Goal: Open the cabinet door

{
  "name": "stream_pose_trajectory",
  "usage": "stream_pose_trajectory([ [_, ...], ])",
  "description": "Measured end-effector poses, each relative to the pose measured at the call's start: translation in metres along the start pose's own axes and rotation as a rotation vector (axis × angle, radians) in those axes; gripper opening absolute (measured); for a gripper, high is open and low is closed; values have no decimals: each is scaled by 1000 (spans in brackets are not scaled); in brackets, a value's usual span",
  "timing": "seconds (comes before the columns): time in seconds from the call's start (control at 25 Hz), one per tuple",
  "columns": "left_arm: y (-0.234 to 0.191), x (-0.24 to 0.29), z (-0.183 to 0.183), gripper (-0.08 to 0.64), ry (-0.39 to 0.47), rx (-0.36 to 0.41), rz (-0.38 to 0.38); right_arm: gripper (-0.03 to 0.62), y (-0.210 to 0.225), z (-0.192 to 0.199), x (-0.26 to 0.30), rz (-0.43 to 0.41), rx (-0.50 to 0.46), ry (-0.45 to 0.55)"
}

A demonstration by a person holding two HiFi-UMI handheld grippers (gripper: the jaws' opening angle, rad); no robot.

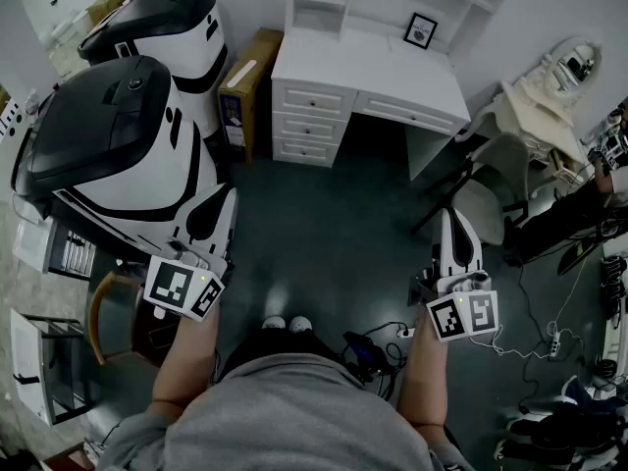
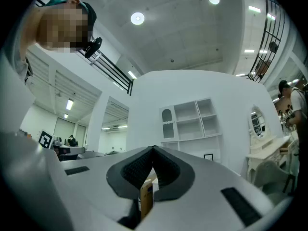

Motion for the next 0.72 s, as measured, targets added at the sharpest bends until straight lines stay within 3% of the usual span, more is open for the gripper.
stream_pose_trajectory([
  [0.44,-1,8,2,6,8,-24,5,25,2,3,2,-5,-5,-10],
  [0.72,7,23,1,6,4,-15,13,26,23,6,-3,11,45,21],
])
Point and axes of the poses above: the fingertips, and each gripper's own axes: x forward along the fingers, y to its right, z out of its underside, the point moved 7 cm from there along -x, backward along the fingers, and after that the axes turned 13 degrees about -y, right-handed, at the moved point
